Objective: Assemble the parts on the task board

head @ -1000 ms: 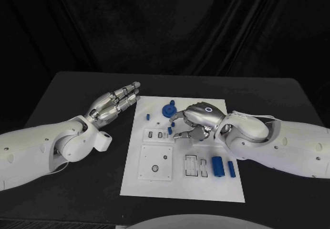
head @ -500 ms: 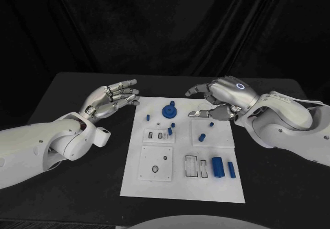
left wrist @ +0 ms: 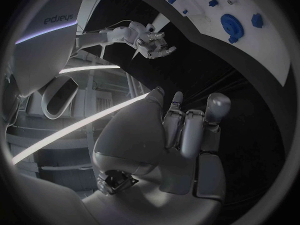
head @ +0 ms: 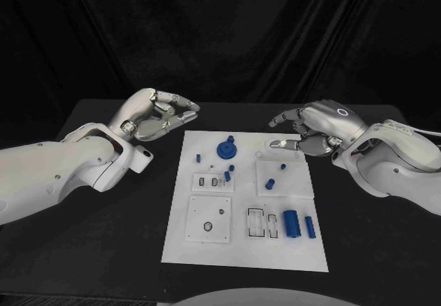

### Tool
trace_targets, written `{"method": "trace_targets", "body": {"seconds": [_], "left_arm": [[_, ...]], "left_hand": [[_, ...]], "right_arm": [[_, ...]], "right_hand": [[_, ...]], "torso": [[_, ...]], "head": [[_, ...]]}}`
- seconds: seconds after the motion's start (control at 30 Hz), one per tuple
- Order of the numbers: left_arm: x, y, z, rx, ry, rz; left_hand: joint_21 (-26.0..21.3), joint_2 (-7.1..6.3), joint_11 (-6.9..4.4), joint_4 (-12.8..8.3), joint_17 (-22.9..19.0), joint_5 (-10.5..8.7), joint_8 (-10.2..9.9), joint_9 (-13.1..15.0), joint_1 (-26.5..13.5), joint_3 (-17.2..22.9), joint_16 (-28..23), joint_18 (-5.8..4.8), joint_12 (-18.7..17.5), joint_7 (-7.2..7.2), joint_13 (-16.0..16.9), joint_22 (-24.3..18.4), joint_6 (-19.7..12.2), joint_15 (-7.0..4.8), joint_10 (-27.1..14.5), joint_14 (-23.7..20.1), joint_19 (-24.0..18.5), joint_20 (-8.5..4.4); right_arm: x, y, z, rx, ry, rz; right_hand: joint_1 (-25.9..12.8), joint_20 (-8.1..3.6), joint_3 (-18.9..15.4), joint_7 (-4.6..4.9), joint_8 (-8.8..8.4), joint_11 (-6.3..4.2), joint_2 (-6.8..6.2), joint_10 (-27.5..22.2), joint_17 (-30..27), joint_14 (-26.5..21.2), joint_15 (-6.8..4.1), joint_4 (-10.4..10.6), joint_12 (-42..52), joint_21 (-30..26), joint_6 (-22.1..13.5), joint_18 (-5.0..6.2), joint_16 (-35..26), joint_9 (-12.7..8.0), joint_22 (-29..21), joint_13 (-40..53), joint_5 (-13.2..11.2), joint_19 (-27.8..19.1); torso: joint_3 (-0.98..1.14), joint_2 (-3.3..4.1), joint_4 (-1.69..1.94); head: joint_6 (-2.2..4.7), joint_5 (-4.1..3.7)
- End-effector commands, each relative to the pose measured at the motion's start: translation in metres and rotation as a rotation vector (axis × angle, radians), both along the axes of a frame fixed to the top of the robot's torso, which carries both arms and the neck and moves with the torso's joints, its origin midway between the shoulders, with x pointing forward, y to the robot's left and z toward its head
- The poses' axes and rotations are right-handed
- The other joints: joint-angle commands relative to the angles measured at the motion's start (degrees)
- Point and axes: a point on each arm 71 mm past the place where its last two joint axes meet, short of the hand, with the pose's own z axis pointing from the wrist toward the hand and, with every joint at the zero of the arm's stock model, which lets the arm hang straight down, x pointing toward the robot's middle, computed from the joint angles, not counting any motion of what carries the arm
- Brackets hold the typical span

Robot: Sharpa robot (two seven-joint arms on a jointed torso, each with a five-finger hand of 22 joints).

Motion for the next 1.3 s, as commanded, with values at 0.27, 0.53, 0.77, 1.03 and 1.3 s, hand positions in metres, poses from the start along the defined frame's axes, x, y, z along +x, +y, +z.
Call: {"method": "trace_targets", "body": {"seconds": [0.27, 0.53, 0.77, 1.03, 1.3], "left_arm": [[0.012, -0.037, -0.004, 0.450, 0.171, 0.055], [0.016, -0.056, -0.012, 0.709, 0.376, 0.070], [0.019, -0.075, -0.014, 0.906, 0.480, 0.075], [0.023, -0.097, -0.018, 1.038, 0.526, 0.095], [0.027, -0.112, -0.020, 1.089, 0.533, 0.078]], "left_hand": [[7.67, 2.72, -4.96, 0.16, 15.53, -3.60, 16.25, 17.17, -13.57, -7.43, 0.25, -3.45, 0.34, -5.23, 15.38, 16.38, 4.98, -4.74, 6.53, 6.68, 17.52, -3.15], [7.94, 4.39, -6.16, 0.18, 15.53, -2.00, 22.21, 27.99, -15.82, -8.50, 0.25, -3.78, 0.34, -6.41, 15.38, 17.54, 3.26, -5.95, 6.53, 6.68, 19.03, -4.42], [7.37, 5.61, -6.38, 0.25, 15.53, -1.80, 21.33, 30.14, -19.25, -9.19, 0.25, -3.41, 0.34, -6.50, 15.38, 16.37, 3.21, -6.29, 6.53, 6.68, 17.68, -4.79], [6.65, 5.98, -6.28, 0.02, 15.53, -1.47, 19.00, 31.03, -21.74, -9.75, 0.25, -3.03, 0.34, -6.30, 15.38, 15.11, 3.21, -6.28, 6.53, 6.68, 16.25, -4.84], [6.24, 6.33, -5.69, -0.62, 15.53, -1.52, 14.04, 30.07, -21.35, -8.48, 0.25, -2.92, 0.34, -5.45, 15.38, 14.72, 2.14, -5.89, 6.53, 6.68, 15.87, -4.56]], "right_arm": [[0.005, -0.009, -0.010, -0.026, 0.091, -0.058], [0.007, -0.013, -0.020, -0.044, 0.126, -0.072], [0.006, -0.012, -0.021, -0.034, 0.119, -0.064], [0.005, -0.010, -0.020, -0.018, 0.100, -0.054], [0.003, -0.011, -0.019, 0.002, 0.068, -0.041]], "right_hand": [[0.12, 0.56, -0.59, 0.00, 0.56, 0.57, 1.46, 5.97, 0.20, 3.12, 0.46, 0.02, 0.15, 0.04, 1.39, 0.62, 0.38, -0.22, 11.30, 15.09, 1.74, 1.32], [-0.20, 0.58, -0.82, 0.03, 0.70, 0.60, 2.10, 5.97, -0.10, 3.06, 0.47, 0.16, 0.15, -0.10, 1.88, 0.65, 0.25, -0.31, 11.26, 15.09, 2.32, 1.29], [-0.70, 0.60, -1.14, 0.04, 0.69, 0.61, 2.48, 5.94, -0.07, 3.06, 0.50, 0.27, 0.12, -0.17, 2.08, 0.67, 0.29, -0.43, 11.24, 15.05, 2.87, 1.27], [-1.12, 0.61, -1.46, 0.05, 0.61, 0.62, 2.96, 5.75, -0.08, 3.06, 0.50, 0.17, -0.07, -0.18, 2.24, 0.67, 0.31, -0.63, 11.23, 14.78, 3.91, 1.28], [-0.86, 0.64, -1.68, 0.17, 0.50, 0.71, 3.06, 4.45, -0.15, 3.04, 0.56, -0.05, -1.42, -0.32, 2.37, 0.70, 0.31, -0.85, 11.19, 12.88, 5.07, 1.25]], "torso": [[0.57, 0.00, -0.25], [0.75, 0.04, -0.10], [1.17, -0.08, -0.19], [1.43, -0.13, -0.24], [1.39, -0.22, -0.09]], "head": [[-0.15, 0.31], [-0.87, 0.34], [-1.71, 0.35], [-2.21, 0.20], [-2.29, 0.62]]}}
